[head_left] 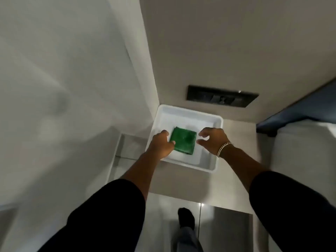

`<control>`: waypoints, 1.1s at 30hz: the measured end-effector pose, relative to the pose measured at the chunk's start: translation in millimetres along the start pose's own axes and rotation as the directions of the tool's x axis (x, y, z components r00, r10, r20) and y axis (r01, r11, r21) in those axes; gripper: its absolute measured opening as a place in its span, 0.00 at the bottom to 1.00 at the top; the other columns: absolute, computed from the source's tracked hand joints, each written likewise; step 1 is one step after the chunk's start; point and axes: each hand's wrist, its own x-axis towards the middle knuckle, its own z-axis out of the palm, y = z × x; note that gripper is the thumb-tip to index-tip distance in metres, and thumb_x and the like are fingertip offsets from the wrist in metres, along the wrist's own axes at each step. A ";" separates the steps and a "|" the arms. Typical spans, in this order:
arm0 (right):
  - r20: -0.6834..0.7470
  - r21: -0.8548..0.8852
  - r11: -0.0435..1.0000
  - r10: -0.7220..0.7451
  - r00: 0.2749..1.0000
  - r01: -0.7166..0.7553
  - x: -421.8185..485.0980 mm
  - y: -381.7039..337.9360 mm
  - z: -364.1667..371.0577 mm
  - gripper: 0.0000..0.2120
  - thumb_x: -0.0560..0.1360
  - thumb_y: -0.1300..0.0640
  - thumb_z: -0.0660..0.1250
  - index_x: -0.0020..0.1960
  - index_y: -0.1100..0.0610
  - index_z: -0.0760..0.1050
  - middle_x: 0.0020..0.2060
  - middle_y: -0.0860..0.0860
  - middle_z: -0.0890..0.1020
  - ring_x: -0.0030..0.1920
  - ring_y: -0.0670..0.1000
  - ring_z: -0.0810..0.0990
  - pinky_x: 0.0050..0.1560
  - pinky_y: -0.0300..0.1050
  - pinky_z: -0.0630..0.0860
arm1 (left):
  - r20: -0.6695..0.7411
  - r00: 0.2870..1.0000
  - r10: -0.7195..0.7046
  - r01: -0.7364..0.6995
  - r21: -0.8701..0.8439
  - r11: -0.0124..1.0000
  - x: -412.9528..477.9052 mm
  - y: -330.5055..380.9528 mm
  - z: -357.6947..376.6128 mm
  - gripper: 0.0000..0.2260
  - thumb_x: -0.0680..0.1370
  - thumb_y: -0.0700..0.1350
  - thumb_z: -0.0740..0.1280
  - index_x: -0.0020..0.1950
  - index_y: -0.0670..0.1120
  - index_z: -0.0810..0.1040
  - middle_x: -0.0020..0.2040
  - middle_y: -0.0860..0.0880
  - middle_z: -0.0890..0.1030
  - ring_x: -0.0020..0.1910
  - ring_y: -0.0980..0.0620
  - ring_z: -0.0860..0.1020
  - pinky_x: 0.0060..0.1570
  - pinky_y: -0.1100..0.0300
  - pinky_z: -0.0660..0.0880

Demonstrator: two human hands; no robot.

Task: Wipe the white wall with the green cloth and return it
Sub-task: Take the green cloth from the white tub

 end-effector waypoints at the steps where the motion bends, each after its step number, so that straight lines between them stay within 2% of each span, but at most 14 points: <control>1: 0.002 0.022 1.000 0.008 1.000 -0.008 8.6 5.2 13.2 0.17 0.72 0.52 0.73 0.58 0.57 0.79 0.52 0.56 0.83 0.55 0.56 0.80 0.57 0.48 0.76 | -0.007 0.999 -0.033 0.033 -0.016 0.999 10.0 -2.7 10.1 0.24 0.78 0.49 0.67 0.71 0.40 0.71 0.70 0.38 0.76 0.69 0.39 0.75 0.67 0.54 0.71; 4: 0.008 0.003 1.000 0.023 1.000 -0.024 25.1 11.3 50.3 0.27 0.74 0.46 0.69 0.70 0.52 0.70 0.58 0.60 0.80 0.60 0.61 0.77 0.60 0.51 0.73 | -0.065 0.990 -0.125 0.119 -0.081 0.990 35.4 -7.3 35.4 0.25 0.77 0.51 0.68 0.68 0.37 0.73 0.68 0.38 0.77 0.67 0.38 0.76 0.62 0.55 0.71; 7: -0.080 0.063 0.995 0.081 0.993 -0.076 41.3 17.2 82.6 0.30 0.75 0.49 0.69 0.74 0.52 0.64 0.60 0.63 0.77 0.61 0.63 0.75 0.60 0.53 0.73 | -0.124 0.982 -0.144 0.131 -0.105 0.986 54.8 -12.7 59.5 0.22 0.74 0.51 0.70 0.62 0.37 0.78 0.60 0.38 0.82 0.61 0.38 0.80 0.57 0.53 0.75; 10: -0.144 0.151 0.979 0.156 0.977 -0.134 47.6 16.0 99.2 0.29 0.74 0.58 0.70 0.72 0.53 0.66 0.61 0.62 0.75 0.62 0.62 0.74 0.61 0.54 0.73 | -0.182 0.961 -0.210 0.178 -0.177 0.968 66.0 -19.3 68.3 0.20 0.72 0.46 0.73 0.59 0.37 0.78 0.58 0.38 0.82 0.58 0.39 0.81 0.53 0.52 0.77; 12: -0.158 0.183 0.978 0.134 0.978 -0.105 47.6 15.1 106.4 0.27 0.73 0.63 0.70 0.71 0.54 0.69 0.60 0.62 0.76 0.61 0.62 0.75 0.62 0.53 0.73 | -0.142 0.952 -0.270 0.220 -0.290 0.931 69.9 -22.5 64.9 0.19 0.70 0.43 0.75 0.57 0.36 0.80 0.55 0.39 0.84 0.55 0.40 0.83 0.48 0.55 0.78; 14: -0.194 0.223 0.974 0.084 0.977 -0.039 45.8 13.6 106.7 0.26 0.72 0.66 0.70 0.68 0.55 0.72 0.59 0.62 0.78 0.61 0.61 0.76 0.64 0.51 0.72 | -0.092 0.945 -0.314 0.246 -0.433 0.867 66.6 -24.8 57.1 0.19 0.69 0.42 0.76 0.57 0.36 0.82 0.54 0.39 0.85 0.53 0.41 0.84 0.50 0.56 0.80; 15: -0.218 0.246 0.969 0.053 0.975 0.003 43.4 12.0 105.6 0.25 0.71 0.67 0.70 0.67 0.55 0.74 0.59 0.61 0.79 0.60 0.60 0.76 0.65 0.51 0.73 | -0.068 0.940 -0.334 0.257 -0.503 0.825 61.4 -26.5 52.3 0.20 0.68 0.42 0.77 0.58 0.37 0.82 0.54 0.40 0.86 0.53 0.42 0.84 0.52 0.55 0.81; 17: -0.258 0.283 0.954 -0.019 0.966 0.094 33.1 4.4 101.5 0.25 0.69 0.67 0.71 0.65 0.56 0.76 0.60 0.59 0.79 0.59 0.58 0.77 0.60 0.53 0.77 | -0.024 0.937 -0.349 0.255 -0.638 0.727 39.5 -26.6 40.1 0.17 0.69 0.40 0.76 0.57 0.38 0.83 0.52 0.42 0.86 0.52 0.42 0.84 0.57 0.50 0.82; 20: -0.296 0.329 0.921 -0.107 0.949 0.207 1.3 -25.4 91.9 0.25 0.69 0.67 0.71 0.65 0.54 0.76 0.59 0.55 0.79 0.57 0.52 0.78 0.52 0.44 0.80 | -0.023 0.945 -0.326 0.164 -0.828 0.536 -13.8 -28.4 12.6 0.05 0.69 0.35 0.74 0.43 0.41 0.83 0.47 0.39 0.85 0.50 0.38 0.85 0.58 0.45 0.81; 21: -0.304 0.355 0.905 -0.125 0.945 0.234 -11.2 -37.5 90.4 0.25 0.70 0.68 0.70 0.65 0.54 0.77 0.59 0.53 0.79 0.55 0.47 0.78 0.50 0.41 0.80 | -0.023 0.947 -0.321 0.135 -0.876 0.463 -32.2 -32.9 3.9 0.05 0.70 0.34 0.73 0.41 0.42 0.83 0.47 0.38 0.85 0.50 0.37 0.85 0.58 0.45 0.81; 23: -0.296 0.423 0.864 -0.153 0.943 0.273 -39.0 -62.2 91.7 0.25 0.70 0.68 0.70 0.64 0.53 0.77 0.58 0.53 0.79 0.53 0.40 0.77 0.49 0.38 0.79 | -0.009 0.949 -0.317 0.094 -0.946 0.309 -70.3 -49.0 -10.3 0.06 0.71 0.32 0.71 0.44 0.41 0.82 0.46 0.39 0.85 0.48 0.38 0.84 0.57 0.46 0.80; 27: -0.112 0.652 0.736 -0.146 0.983 0.183 -95.0 -109.0 116.1 0.24 0.71 0.69 0.70 0.64 0.53 0.76 0.58 0.54 0.79 0.55 0.47 0.80 0.50 0.46 0.80 | -0.013 0.954 -0.301 -0.020 -1.000 -0.020 -145.6 -101.5 -23.3 0.07 0.75 0.30 0.67 0.51 0.37 0.80 0.47 0.41 0.84 0.46 0.45 0.84 0.52 0.53 0.83; 30: 0.025 0.706 0.697 -0.204 0.979 0.127 -135.4 -135.6 156.5 0.23 0.70 0.74 0.69 0.62 0.58 0.77 0.54 0.54 0.81 0.50 0.39 0.81 0.44 0.36 0.80 | -0.049 0.917 -0.396 -0.104 -0.987 -0.119 -199.1 -156.3 -16.0 0.08 0.76 0.30 0.66 0.53 0.35 0.80 0.48 0.39 0.84 0.47 0.45 0.83 0.48 0.55 0.84; 33: 0.177 0.691 0.720 -0.250 0.952 0.061 -172.9 -146.1 217.9 0.23 0.67 0.74 0.71 0.54 0.52 0.81 0.52 0.54 0.83 0.55 0.51 0.82 0.49 0.46 0.82 | -0.051 0.851 -0.523 -0.160 -0.973 -0.166 -248.8 -224.7 10.3 0.11 0.75 0.31 0.68 0.57 0.33 0.79 0.49 0.39 0.84 0.48 0.43 0.84 0.49 0.55 0.84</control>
